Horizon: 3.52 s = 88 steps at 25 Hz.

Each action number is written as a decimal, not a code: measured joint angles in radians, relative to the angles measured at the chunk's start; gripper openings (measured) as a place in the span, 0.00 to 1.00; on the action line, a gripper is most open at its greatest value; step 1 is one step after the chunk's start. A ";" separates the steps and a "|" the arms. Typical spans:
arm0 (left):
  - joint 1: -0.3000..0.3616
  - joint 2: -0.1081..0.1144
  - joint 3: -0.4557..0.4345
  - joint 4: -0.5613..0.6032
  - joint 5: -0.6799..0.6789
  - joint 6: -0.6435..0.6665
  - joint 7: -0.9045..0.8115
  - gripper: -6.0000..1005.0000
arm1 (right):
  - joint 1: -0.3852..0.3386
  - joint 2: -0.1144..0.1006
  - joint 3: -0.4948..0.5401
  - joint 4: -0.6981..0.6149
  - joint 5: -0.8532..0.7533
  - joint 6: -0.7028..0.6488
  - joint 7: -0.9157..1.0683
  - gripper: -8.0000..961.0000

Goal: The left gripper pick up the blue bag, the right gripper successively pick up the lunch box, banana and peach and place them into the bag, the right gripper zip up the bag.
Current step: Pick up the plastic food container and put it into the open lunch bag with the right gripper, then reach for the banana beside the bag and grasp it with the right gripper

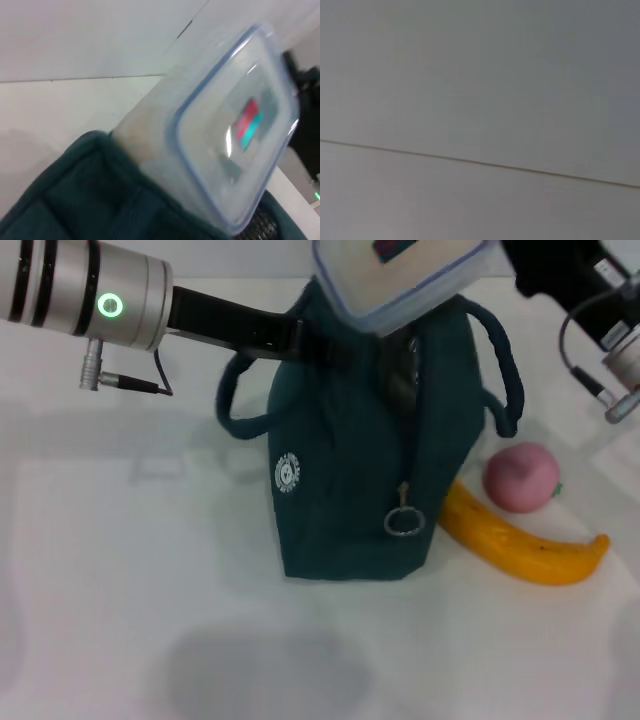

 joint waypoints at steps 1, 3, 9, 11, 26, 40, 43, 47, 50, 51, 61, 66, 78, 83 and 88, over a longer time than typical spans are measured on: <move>0.001 0.000 0.000 0.000 0.000 -0.001 0.000 0.05 | -0.005 0.000 0.000 -0.004 -0.014 0.013 -0.001 0.20; 0.005 0.001 0.000 0.000 0.001 -0.001 0.000 0.05 | -0.017 0.000 0.000 -0.014 -0.039 0.031 -0.002 0.20; 0.006 0.003 0.000 0.000 0.001 -0.001 0.000 0.05 | -0.058 0.000 -0.039 -0.049 -0.089 0.053 -0.003 0.21; 0.007 0.004 0.000 0.000 0.001 -0.001 0.000 0.05 | -0.069 0.000 -0.071 -0.055 -0.091 0.056 -0.003 0.21; 0.008 0.013 -0.004 -0.002 0.001 -0.017 0.000 0.05 | -0.149 -0.005 -0.141 -0.131 -0.096 -0.029 -0.003 0.23; 0.008 0.013 0.000 -0.003 0.002 -0.036 0.027 0.05 | -0.080 0.000 -0.347 -0.183 -0.092 -0.017 -0.007 0.24; 0.008 0.012 0.000 -0.004 0.002 -0.036 0.027 0.05 | -0.085 0.000 -0.348 -0.198 -0.088 0.001 -0.031 0.25; 0.008 0.013 0.000 -0.004 0.002 -0.036 0.028 0.05 | -0.090 -0.002 -0.342 -0.212 -0.084 0.046 -0.068 0.25; 0.008 0.015 0.000 -0.004 0.002 -0.036 0.028 0.05 | -0.092 -0.004 -0.343 -0.232 -0.082 0.061 -0.110 0.26; 0.008 0.016 0.000 -0.004 0.002 -0.036 0.028 0.05 | -0.092 -0.004 -0.350 -0.243 -0.083 0.058 -0.127 0.26; 0.020 0.018 -0.003 -0.003 0.003 -0.034 0.028 0.05 | -0.093 -0.008 -0.432 -0.323 -0.089 -0.022 -0.218 0.37; 0.034 0.021 -0.007 -0.002 0.002 -0.035 0.028 0.05 | -0.215 -0.012 -0.422 -0.558 -0.053 -0.102 -0.219 0.48; 0.074 0.033 -0.008 0.002 0.001 -0.034 0.028 0.05 | -0.404 -0.035 -0.432 -1.188 -0.363 -0.240 0.072 0.59; 0.074 0.034 -0.008 0.004 -0.001 -0.035 0.028 0.05 | -0.414 -0.018 -0.519 -1.481 -0.570 -0.364 0.342 0.58; 0.074 0.034 -0.008 0.003 -0.002 -0.037 0.028 0.05 | -0.349 -0.016 -0.704 -1.591 -0.757 -0.409 0.507 0.58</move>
